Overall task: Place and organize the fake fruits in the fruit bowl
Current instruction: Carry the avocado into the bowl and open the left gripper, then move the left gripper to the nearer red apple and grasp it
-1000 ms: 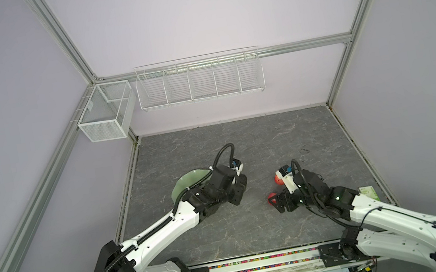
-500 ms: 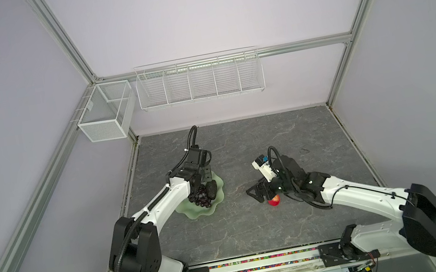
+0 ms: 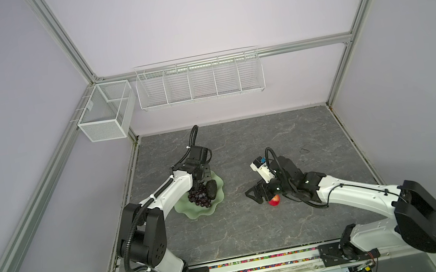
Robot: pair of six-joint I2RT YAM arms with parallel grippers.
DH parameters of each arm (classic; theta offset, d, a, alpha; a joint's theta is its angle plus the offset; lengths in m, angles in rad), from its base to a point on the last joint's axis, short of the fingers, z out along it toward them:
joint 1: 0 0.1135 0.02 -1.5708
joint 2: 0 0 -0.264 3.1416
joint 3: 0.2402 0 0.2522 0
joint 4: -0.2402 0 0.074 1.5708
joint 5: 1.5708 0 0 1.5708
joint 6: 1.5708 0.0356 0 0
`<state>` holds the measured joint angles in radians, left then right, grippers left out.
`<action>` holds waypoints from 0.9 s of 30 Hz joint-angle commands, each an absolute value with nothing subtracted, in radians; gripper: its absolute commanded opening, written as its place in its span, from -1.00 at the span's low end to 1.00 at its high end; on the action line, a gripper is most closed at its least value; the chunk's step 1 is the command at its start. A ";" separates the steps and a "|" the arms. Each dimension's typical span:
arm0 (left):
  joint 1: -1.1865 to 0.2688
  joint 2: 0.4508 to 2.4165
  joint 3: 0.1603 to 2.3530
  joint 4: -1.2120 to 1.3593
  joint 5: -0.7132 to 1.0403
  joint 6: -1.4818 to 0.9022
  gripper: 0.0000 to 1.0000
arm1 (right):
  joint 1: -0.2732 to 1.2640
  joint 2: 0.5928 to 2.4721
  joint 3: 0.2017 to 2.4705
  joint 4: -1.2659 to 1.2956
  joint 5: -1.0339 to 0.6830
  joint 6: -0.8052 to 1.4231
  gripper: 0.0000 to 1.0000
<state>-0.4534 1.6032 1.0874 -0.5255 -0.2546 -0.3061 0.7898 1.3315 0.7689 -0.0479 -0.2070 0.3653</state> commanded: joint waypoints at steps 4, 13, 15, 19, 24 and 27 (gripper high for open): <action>-0.449 1.578 1.053 -0.561 -0.248 -0.335 -0.09 | 0.796 1.336 0.792 -0.032 -0.230 0.360 0.76; -0.449 1.527 1.022 -0.552 -0.263 -0.339 0.26 | 0.804 1.320 0.779 -0.031 -0.221 0.364 0.76; -0.450 1.511 1.023 -0.554 -0.264 -0.338 0.30 | 0.804 1.319 0.779 -0.031 -0.222 0.364 0.76; -0.449 1.473 1.027 -0.560 -0.257 -0.335 0.34 | 0.805 1.306 0.776 -0.031 -0.218 0.364 0.76; -0.487 1.405 1.047 -0.543 -0.152 -0.315 0.37 | 0.806 1.261 0.760 -0.065 -0.189 0.355 0.76; -0.575 1.398 1.060 -0.481 -0.096 -0.330 0.38 | 0.799 1.201 0.712 -0.096 -0.141 0.363 0.77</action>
